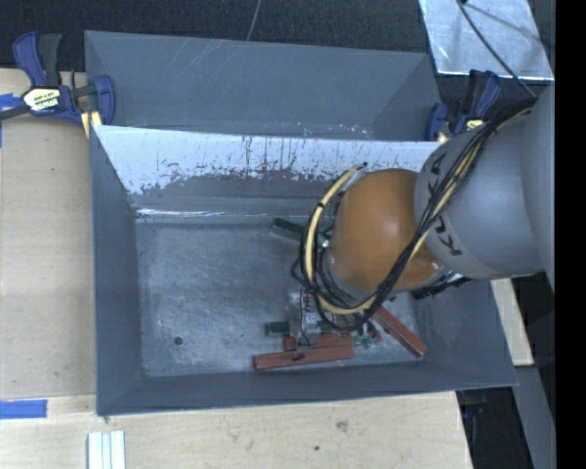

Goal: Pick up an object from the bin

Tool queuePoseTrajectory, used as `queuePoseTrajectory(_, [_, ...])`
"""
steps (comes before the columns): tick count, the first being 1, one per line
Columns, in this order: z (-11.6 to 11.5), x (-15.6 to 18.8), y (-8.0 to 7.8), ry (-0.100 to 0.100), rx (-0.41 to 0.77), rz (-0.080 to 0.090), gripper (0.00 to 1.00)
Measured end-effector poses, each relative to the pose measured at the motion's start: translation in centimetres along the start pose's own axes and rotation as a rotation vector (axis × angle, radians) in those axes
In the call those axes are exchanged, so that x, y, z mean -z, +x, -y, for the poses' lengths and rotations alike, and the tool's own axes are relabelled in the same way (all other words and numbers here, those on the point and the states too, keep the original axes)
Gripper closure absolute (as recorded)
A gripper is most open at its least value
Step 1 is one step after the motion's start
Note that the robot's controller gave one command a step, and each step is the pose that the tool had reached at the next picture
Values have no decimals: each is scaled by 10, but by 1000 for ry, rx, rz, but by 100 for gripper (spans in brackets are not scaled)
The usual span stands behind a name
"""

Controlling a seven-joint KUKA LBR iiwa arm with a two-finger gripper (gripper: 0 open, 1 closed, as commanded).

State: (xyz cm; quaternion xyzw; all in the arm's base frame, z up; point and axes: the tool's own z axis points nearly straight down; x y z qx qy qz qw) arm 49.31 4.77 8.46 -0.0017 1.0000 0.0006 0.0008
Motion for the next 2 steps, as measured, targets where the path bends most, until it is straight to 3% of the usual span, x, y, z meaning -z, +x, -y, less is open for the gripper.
queuePoseTrajectory(2, [0, 30, 0, 1, -1, -1, 100])
